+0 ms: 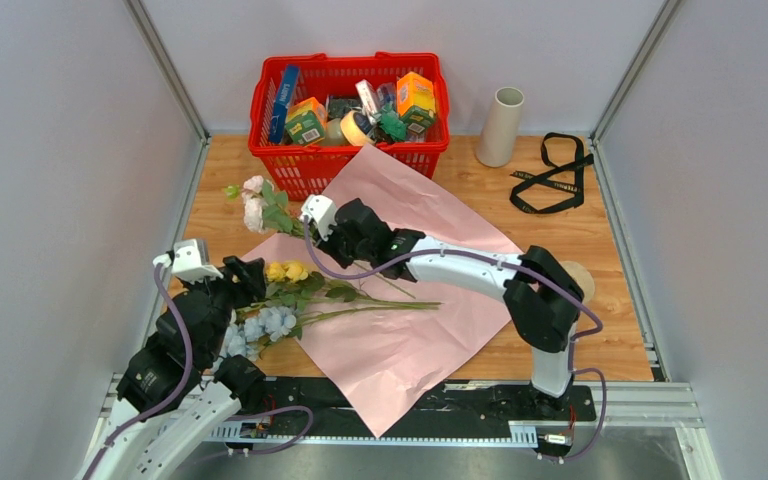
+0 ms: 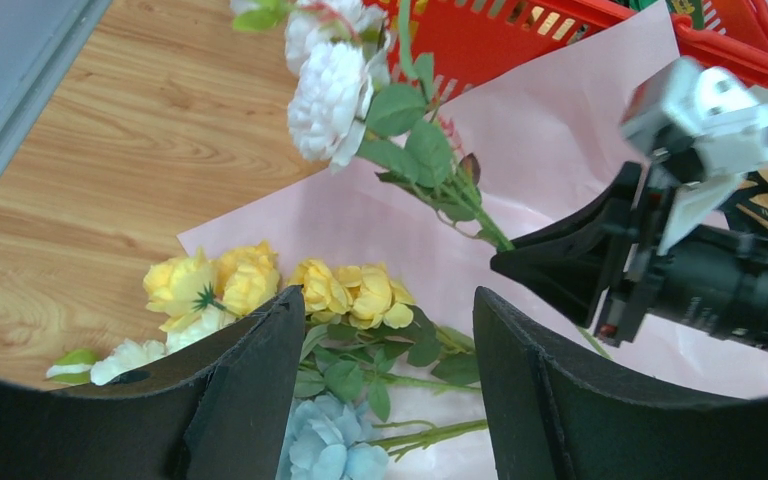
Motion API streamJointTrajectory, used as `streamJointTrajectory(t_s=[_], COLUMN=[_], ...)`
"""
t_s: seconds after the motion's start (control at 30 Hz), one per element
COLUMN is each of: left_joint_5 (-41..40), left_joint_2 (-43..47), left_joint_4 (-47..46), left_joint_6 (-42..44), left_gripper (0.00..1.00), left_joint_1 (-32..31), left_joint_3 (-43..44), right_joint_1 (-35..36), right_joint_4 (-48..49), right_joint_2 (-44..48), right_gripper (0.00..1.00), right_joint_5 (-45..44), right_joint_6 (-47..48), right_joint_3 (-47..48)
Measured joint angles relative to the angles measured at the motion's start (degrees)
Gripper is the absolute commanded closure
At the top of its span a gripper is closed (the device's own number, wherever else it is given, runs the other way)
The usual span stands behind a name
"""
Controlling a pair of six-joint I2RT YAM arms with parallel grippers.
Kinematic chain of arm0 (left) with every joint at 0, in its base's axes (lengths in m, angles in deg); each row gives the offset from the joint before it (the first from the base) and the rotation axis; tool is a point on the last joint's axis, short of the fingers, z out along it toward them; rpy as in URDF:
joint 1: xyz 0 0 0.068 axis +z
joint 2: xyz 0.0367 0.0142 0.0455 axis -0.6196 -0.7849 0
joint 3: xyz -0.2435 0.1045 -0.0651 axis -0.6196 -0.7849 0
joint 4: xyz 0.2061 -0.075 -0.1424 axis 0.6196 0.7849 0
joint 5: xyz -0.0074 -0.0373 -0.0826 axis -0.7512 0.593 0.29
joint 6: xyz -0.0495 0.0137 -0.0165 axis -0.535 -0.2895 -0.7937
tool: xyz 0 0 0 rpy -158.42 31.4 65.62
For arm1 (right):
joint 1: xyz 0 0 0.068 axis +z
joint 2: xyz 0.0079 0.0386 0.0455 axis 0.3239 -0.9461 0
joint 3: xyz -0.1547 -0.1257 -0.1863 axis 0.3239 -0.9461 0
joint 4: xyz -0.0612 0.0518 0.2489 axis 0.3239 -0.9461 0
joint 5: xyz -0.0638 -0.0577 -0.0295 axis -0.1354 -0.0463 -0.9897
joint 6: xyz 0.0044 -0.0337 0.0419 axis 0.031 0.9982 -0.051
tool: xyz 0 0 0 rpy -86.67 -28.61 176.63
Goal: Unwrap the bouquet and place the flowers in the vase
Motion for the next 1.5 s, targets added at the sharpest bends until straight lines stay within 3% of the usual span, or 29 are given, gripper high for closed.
streamJointTrajectory(t_s=[0.23,0.43,0.6,0.7,0.97,1.1,1.2,1.3,1.33,1.37,1.5], left_joint_5=[8.63,29.00,46.07,53.20,61.66,63.67,64.37,65.29,65.35,65.42,65.05], left_joint_2=[-0.72,-2.84,-13.31,-18.91,-23.30,-25.09,-26.01,-26.53,-26.62,-26.67,-26.40], left_joint_4=[-2.12,-12.04,-23.23,-28.96,-41.64,-46.18,-47.69,-48.50,-48.59,-48.33,-46.10], left_joint_6=[1.09,-0.39,-3.72,-5.77,-10.78,-12.74,-13.75,-14.25,-14.21,-14.08,-12.17], left_gripper=[0.30,0.33,0.35,0.34,0.38,0.49,0.69,0.82,0.95,1.00,1.00], left_joint_1=[0.00,0.00,0.00,0.00,-0.04,-0.09,-0.17,-0.37,-0.46,-0.50,-0.90], left_joint_3=[0.00,-1.05,-3.96,-6.27,-9.75,-9.79,-9.86,-9.86,-9.84,-9.77,-9.29], right_joint_1=[0.00,0.04,0.17,0.68,2.23,2.60,2.60,2.60,2.60,2.60,2.34], right_joint_4=[5.60,16.87,27.76,32.96,38.75,41.22,41.62,41.64,41.64,41.64,41.11], right_joint_2=[12.63,24.68,32.13,33.94,38.40,40.63,40.79,40.76,40.76,40.76,40.79], right_gripper=[1.00,1.00,1.00,1.00,1.00,1.00,1.00,0.97,0.96,0.91,0.75], right_joint_5=[-1.53,-5.92,-9.03,-10.54,-12.33,-13.73,-14.36,-14.78,-14.84,-14.95,-15.52], right_joint_6=[-10.36,-27.04,-38.99,-42.88,-46.27,-46.40,-46.56,-46.69,-46.69,-46.66,-46.64], right_joint_3=[-5.60,-12.90,-23.39,-28.13,-33.03,-34.67,-35.15,-35.65,-35.76,-35.87,-36.52])
